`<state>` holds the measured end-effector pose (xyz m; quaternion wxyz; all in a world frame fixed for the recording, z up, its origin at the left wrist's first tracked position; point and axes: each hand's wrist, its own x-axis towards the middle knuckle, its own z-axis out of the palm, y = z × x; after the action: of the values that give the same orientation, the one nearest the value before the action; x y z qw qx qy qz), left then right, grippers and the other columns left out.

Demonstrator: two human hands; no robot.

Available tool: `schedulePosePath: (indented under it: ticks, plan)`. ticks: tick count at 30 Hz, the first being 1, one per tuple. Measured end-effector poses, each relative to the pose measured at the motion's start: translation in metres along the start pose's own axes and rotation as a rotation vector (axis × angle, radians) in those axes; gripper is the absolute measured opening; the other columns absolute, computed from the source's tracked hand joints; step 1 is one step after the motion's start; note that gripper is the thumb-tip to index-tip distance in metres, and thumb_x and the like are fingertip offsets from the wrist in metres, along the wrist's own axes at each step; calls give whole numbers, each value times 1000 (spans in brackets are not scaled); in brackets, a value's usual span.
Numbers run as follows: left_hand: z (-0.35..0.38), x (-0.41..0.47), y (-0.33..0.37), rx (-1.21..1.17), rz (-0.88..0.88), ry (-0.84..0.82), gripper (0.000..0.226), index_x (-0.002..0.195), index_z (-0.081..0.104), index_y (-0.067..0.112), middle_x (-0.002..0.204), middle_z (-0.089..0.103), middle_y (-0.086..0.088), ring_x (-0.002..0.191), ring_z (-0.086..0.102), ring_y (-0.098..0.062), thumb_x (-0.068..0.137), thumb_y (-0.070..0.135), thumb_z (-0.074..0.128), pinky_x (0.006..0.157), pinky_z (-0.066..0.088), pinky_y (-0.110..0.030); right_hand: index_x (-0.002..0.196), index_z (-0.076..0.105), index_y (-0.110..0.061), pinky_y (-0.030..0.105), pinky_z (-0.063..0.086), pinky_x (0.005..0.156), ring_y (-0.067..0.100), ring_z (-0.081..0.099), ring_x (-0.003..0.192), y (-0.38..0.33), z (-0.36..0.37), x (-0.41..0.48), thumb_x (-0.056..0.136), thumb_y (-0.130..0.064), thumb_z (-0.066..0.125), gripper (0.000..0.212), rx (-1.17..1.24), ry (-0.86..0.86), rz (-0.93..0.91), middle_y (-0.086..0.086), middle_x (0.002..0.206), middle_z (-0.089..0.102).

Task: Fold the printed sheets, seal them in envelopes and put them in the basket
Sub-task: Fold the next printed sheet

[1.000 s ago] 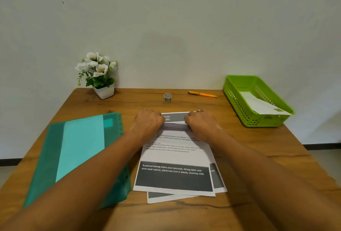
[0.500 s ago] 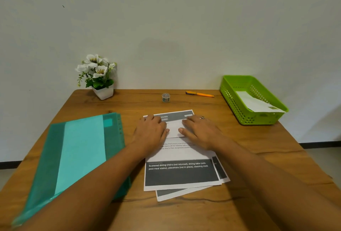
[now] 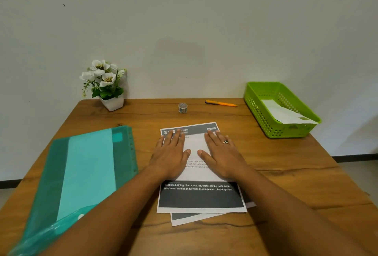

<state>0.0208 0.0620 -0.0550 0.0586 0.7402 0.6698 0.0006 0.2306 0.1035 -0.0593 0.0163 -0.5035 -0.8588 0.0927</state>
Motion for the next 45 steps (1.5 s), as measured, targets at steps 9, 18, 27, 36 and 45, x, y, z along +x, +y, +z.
schedulePosePath:
  ticks: [9,18,27,36,45]
  plan:
    - [-17,7,2,86,15,-34,72,162,13,13,168,13,-10,153,14,-31,105,55,23,121,20,-57,166,7,-20,50,8,128,24,2,160,30,-19,-1,101,-71,22,83,-20,-67,121,-2,174,3]
    - [-51,33,-4,55,85,-143,70,148,37,27,147,42,-2,134,36,-25,92,63,58,109,32,-50,155,38,-28,44,43,107,27,47,134,18,-54,15,80,-72,67,91,20,-63,75,1,148,51]
    - [-51,38,-10,-115,40,-174,58,129,50,33,135,46,4,127,36,-20,83,62,71,108,34,-47,136,57,-29,43,46,101,23,49,127,9,-68,23,79,-61,80,69,81,-160,94,-2,138,52]
    - [-47,32,-3,-249,64,11,54,118,47,42,120,60,13,114,47,-16,75,49,80,99,34,-40,140,49,-32,42,38,105,22,50,128,-18,-69,25,82,-43,81,67,94,-33,9,-7,142,58]
    - [-66,24,6,55,188,164,29,104,66,30,102,65,9,103,59,-18,82,48,73,86,33,-39,119,67,-29,33,39,80,19,59,96,-37,-85,28,84,-34,76,37,-108,-40,-53,-5,110,71]
